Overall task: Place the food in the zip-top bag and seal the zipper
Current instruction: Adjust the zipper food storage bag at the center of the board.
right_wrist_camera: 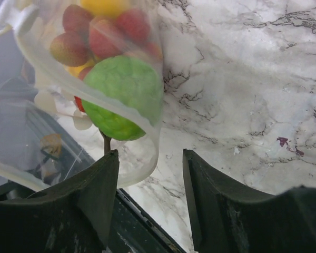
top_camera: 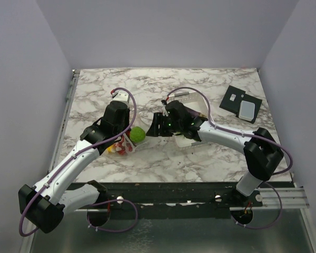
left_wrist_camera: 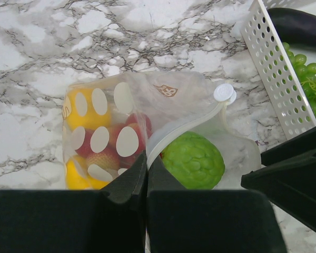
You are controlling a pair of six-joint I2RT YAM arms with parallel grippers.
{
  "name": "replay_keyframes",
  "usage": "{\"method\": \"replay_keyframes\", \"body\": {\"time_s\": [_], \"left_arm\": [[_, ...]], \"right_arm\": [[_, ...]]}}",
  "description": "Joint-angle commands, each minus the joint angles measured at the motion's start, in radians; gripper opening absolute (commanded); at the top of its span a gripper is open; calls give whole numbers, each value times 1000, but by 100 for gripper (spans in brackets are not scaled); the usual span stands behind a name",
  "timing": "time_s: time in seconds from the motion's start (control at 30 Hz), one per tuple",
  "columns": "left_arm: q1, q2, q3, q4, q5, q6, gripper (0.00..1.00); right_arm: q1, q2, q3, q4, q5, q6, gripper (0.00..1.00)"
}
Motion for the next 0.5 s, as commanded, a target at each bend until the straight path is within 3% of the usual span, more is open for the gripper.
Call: {"method": "replay_keyframes", "body": {"time_s": [0.0,0.13,0.33,0.47], "left_arm": [[4,-16,-16,10,16,1,0],[4,-17,-17,10,16,1,0],[4,-17,-18,10,10,0,0],[4,-16,-18,10,7,0,0]], "right_arm": [[10,46,16,45,51,38,54],[10,82,41,53,54,53,46],[10,82,42,72,48,63,3],[10,39,36,70,54,53,1]]}}
